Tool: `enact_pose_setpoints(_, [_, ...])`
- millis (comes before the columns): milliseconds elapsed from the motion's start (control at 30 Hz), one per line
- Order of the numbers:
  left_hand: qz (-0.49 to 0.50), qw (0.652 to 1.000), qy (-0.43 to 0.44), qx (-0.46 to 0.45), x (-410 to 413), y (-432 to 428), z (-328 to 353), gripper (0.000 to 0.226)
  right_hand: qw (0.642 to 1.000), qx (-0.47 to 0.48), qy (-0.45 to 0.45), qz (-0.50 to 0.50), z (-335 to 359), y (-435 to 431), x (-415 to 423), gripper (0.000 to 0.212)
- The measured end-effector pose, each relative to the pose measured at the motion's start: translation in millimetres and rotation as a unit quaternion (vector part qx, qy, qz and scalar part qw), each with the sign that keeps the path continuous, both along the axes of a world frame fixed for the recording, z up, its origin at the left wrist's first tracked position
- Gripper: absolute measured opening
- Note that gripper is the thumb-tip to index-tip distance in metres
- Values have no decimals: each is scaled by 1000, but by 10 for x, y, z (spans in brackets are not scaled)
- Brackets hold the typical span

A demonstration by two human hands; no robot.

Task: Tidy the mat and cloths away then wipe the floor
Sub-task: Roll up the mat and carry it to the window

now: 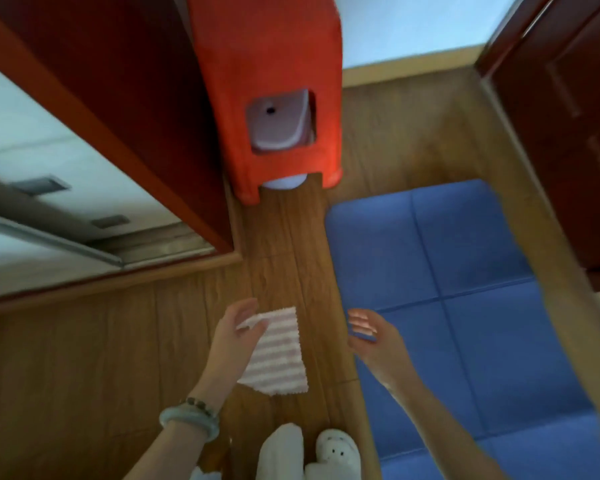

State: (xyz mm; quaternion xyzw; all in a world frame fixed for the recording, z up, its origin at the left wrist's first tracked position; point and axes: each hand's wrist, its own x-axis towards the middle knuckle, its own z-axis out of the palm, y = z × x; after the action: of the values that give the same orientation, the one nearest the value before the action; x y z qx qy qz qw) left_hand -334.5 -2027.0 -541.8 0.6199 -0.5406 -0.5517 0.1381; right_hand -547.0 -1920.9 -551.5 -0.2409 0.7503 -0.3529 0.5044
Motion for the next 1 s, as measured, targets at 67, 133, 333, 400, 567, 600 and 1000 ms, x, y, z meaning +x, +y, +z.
enact_pose_setpoints(67, [-9, 998, 57, -22, -208, -133, 844, 38, 999, -42, 6, -16, 852, -30, -82, 37])
enact_pose_setpoints(133, [-17, 992, 114, -45, -381, -246, 1715, 40, 996, -76, 16, -35, 1697, -46, -151, 43])
enact_pose_setpoints(333, [-75, 968, 210, -115, -636, -461, 3724, 57, 980, -162, 68, -91, 3751, 12, -371, 57])
enact_pose_setpoints(400, [-111, 961, 223, -122, -713, -507, 4150, 61, 972, -184, 87, -117, 4193, 83, -456, 59])
enact_pose_setpoints(567, [-169, 951, 225, -132, -1035, -635, 4735, 61, 952, -219, 132, -170, 4833, 236, -785, 65])
enact_pose_setpoints(600, [-176, 950, 222, -134, -1127, -666, 4799, 60, 949, -221, 137, -179, 4903, 249, -861, 65])
enact_pose_setpoints(1000, [-241, 937, 214, -132, -2692, -1459, 5141, 68, 916, -225, 152, -295, 5011, -156, -2331, 64])
